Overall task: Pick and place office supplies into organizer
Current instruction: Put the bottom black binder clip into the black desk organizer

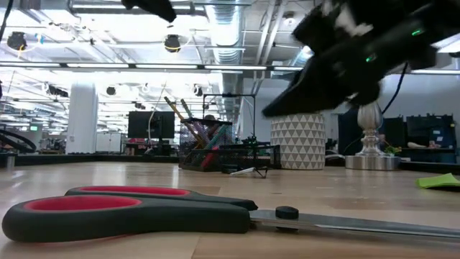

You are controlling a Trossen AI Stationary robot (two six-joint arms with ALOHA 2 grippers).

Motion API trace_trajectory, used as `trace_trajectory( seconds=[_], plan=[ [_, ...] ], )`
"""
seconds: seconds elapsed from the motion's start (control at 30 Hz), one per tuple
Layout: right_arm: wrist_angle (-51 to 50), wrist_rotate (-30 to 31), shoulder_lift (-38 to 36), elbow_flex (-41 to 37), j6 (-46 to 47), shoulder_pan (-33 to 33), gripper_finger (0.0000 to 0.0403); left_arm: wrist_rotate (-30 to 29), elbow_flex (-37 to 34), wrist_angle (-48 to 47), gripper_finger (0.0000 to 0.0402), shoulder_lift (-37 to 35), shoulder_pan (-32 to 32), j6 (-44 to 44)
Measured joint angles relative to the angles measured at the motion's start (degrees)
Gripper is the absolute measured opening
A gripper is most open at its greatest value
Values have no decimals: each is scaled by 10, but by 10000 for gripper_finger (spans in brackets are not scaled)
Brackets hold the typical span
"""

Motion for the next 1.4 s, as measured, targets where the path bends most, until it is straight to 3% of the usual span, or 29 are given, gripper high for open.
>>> trace_trajectory(
  seconds=[0.3,0.53,0.8,1.4],
  plan=[
    [12,-28,101,25,22,-61,212,-47,0,-50,105,22,0,-34],
    [69,-132,125,26,47,-104,205,-38,0,-53,105,26,0,-36],
    [38,-190,125,26,59,-137,197,-13,0,-55,105,28,0,-36],
    [4,-191,123,25,33,-109,250,-10,0,-55,105,29,0,-37]
  ],
)
